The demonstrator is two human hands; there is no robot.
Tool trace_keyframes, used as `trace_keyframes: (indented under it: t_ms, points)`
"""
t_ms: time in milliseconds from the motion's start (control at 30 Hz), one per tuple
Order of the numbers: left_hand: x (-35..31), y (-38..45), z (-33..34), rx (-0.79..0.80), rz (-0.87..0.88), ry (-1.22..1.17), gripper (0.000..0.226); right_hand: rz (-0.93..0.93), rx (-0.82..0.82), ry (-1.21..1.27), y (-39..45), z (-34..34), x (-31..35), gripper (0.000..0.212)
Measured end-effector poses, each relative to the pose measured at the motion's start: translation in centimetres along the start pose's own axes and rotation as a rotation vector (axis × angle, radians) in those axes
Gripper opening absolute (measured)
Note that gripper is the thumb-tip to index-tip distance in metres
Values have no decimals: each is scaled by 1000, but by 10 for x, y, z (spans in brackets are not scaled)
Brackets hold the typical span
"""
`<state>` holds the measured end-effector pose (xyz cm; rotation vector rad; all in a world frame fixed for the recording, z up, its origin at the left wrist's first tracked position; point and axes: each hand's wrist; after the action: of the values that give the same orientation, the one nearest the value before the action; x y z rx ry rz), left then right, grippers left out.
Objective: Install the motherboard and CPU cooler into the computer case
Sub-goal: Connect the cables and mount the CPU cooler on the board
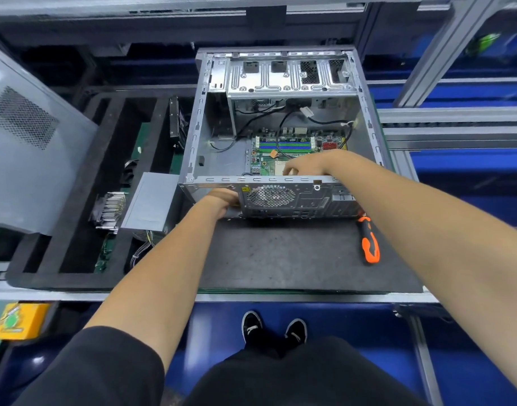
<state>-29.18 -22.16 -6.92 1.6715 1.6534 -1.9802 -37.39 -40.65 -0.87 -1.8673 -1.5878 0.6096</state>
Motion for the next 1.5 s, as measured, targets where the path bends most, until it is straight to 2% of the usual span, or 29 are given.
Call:
trace_keyframes:
  t_ms: [133, 300, 467, 533, 600, 700, 933, 1200, 1500]
  points:
    - [-1, 0, -2, 66, -48, -107, 33, -53, 17, 14, 3, -1, 1, 38]
    - [9, 6, -2, -37, 1, -135, 29, -65, 79, -15, 5, -6, 8, 43]
    - [19, -1, -6, -57, 154, -91, 26, -14, 67, -108, 13, -11, 21, 43]
    - [28, -7, -11, -3, 240, -123, 33, 6, 75, -143, 16, -10, 22, 41]
    - [39, -13, -19, 125, 330, -58, 46, 24, 88, -156, 18, -9, 19, 40]
    - [49, -17, -25, 263, 417, 63, 42, 51, 85, -157, 18, -9, 20, 40]
    - [46, -12, 2, 124, 524, 3, 38, 66, 77, -103, 17, -6, 18, 40]
    - [39, -10, 0, 231, 506, 9, 36, 35, 55, -42, 20, -5, 16, 37]
    - [43, 1, 4, 107, 499, 34, 41, 7, -8, 16, 18, -5, 15, 36]
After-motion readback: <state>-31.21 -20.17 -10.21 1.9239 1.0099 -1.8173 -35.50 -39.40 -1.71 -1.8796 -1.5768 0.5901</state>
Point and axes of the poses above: each hand's wrist, its own y-axis towards the middle knuckle, its own z-axis out of the palm, x = y × z, and after that the axes turned 13 degrees about -y, right-handed
